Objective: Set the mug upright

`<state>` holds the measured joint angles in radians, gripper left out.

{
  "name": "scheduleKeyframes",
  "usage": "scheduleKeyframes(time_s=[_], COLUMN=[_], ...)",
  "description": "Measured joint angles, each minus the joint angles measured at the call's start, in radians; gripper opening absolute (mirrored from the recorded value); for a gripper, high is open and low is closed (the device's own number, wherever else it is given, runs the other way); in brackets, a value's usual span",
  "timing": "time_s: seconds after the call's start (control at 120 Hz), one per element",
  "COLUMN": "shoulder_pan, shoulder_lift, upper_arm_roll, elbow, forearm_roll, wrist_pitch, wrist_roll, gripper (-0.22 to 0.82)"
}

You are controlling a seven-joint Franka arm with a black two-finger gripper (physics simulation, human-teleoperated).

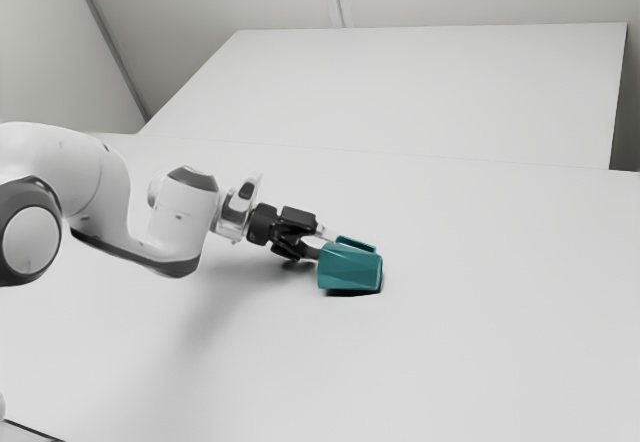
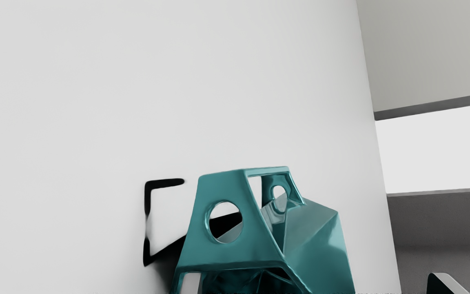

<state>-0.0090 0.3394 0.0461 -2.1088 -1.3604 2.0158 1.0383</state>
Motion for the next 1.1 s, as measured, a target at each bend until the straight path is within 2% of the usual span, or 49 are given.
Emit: scheduleKeyframes(time_s=[0.367, 0.45, 0.608, 0.692, 1.017, 1.1], shoulder_pan=[-0.014, -0.017, -0.017, -0.016, -0.022, -0.028], shoulder_lift=[-0.009, -0.009, -0.009, -0.009, -0.035, -0.060], upper_arm_roll=[-0.037, -0.038, -0.038, -0.038, -0.040, -0.039], elbow=[-0.015, -0.016, -0.016, -0.016, -0.008, -0.003], forearm_roll=[-0.040, -0.048, -0.053, -0.054, -0.054, -0.044], wrist_pitch=[0.016, 0.026, 0.036, 0.035, 0.035, 0.036], wrist_roll=[0.034, 0.039, 0.044, 0.045, 0.041, 0.038], gripper=[0.60, 0.49, 0.16, 0.04, -0.13, -0.13])
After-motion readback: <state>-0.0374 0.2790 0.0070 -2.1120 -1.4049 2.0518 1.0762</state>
